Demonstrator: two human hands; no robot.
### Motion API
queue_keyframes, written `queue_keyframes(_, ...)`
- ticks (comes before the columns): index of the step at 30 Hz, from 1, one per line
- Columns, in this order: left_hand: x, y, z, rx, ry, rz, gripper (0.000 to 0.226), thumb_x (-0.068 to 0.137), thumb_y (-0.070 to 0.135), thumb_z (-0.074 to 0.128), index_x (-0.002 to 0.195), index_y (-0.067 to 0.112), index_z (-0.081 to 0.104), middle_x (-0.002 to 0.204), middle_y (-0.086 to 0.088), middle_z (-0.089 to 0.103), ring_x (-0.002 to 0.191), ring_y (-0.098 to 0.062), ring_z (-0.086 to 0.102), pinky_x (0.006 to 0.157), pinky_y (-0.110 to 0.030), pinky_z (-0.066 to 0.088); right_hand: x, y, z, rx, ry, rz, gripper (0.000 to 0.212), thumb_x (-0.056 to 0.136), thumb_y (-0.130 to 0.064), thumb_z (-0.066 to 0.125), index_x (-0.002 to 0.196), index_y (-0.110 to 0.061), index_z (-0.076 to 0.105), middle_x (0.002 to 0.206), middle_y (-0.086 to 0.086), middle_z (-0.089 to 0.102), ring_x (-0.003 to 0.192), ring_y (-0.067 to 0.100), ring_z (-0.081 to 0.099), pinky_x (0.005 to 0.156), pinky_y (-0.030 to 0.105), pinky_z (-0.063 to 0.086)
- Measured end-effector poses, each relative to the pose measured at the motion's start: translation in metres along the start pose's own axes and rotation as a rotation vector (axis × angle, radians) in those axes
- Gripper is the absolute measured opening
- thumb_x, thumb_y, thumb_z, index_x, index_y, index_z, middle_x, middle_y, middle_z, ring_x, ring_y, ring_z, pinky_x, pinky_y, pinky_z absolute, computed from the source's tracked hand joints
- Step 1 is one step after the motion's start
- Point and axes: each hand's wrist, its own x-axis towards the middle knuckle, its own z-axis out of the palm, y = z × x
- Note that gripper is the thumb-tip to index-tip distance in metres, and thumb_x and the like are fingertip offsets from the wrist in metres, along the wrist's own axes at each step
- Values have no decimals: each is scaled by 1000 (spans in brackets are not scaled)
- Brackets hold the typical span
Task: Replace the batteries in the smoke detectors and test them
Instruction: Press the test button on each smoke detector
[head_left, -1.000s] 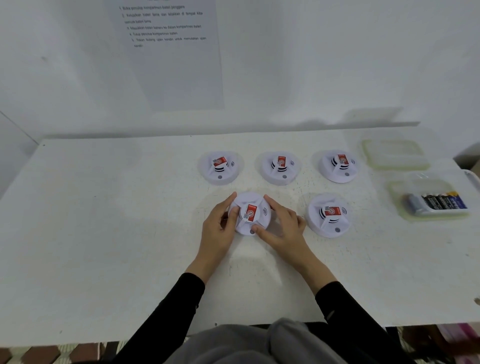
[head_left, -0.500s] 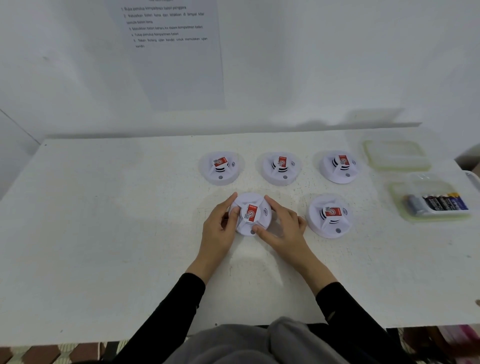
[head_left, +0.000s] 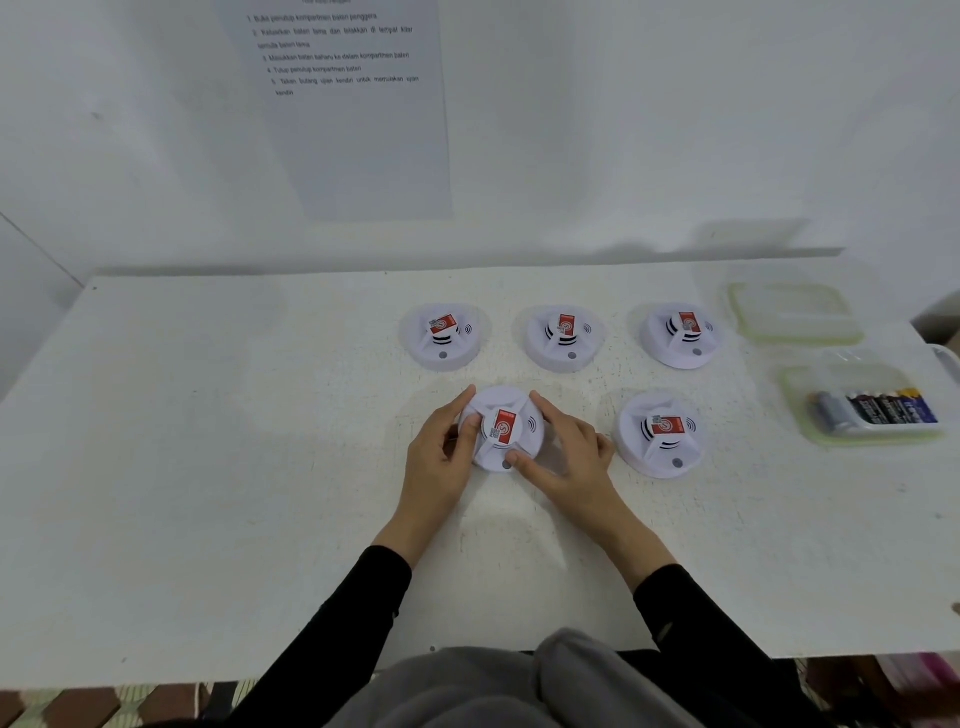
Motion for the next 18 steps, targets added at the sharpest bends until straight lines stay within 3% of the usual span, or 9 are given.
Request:
queue_keyframes(4,-1,0,-2,-13,6,-10,37,102,22,53,139,20,56,125,9,65,113,2,61,86,-13,50,2,5,1,-1,-7,-4,61,88,-59,47,144,-43,30,128,-20,49,122,1,36,100,13,9)
queue_keyframes(7,-1,-1,-2,-24,2,-20,37,103,23,53,140,21,56,127,9,64,115,1,61,88,-15,51,4,6,1,-12,7,-11,48,98,-44,46,143,-42,31,127,-20,51,116,-18,33,95,3,3)
queue_keyframes(9,-1,0,-1,-24,3,-21,37,102,22,53,139,22,55,126,10,64,113,2,61,86,-14,51,4,6,2,-38,12,-21,47,98,-43,46,142,-44,30,126,-21,51,113,-25,28,95,3,3)
queue_keyframes(18,-1,0,-2,-28,7,-17,37,102,21,53,140,20,56,126,8,65,113,0,62,86,-16,52,6,13,6,-53,30,-36,51,92,-53,39,141,-47,28,126,-21,50,113,-24,29,94,3,4)
